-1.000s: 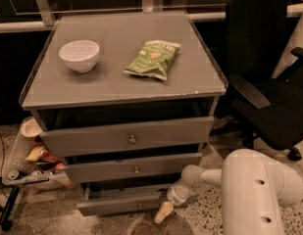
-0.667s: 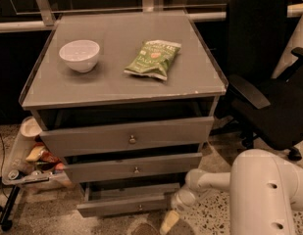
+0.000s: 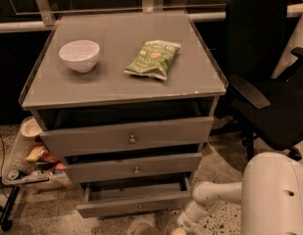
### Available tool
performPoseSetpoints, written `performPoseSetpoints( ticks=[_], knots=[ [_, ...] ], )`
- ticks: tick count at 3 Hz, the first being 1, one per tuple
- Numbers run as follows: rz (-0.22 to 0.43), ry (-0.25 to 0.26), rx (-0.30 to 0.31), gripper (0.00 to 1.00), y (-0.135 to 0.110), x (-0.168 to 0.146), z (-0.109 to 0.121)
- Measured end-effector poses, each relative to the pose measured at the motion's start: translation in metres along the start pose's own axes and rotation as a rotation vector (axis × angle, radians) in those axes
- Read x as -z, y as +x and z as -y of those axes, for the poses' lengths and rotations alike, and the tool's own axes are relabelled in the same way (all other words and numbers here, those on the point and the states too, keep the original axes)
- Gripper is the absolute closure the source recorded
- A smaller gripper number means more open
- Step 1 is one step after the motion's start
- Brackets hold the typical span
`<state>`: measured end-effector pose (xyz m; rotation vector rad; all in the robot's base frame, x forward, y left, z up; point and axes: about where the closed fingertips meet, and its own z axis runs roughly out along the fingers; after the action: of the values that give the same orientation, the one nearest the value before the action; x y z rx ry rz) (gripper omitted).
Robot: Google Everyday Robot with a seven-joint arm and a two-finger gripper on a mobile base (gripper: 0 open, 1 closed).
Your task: Open bottom drawer
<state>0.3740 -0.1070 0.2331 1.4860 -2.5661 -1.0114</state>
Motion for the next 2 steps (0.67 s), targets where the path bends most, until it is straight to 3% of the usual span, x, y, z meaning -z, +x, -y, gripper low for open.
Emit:
performPoseSetpoints(
  ticks=[2],
  knots=[
    [0.091,0.120,0.034,0.00,-0.056,0.039,0.036]
  ],
)
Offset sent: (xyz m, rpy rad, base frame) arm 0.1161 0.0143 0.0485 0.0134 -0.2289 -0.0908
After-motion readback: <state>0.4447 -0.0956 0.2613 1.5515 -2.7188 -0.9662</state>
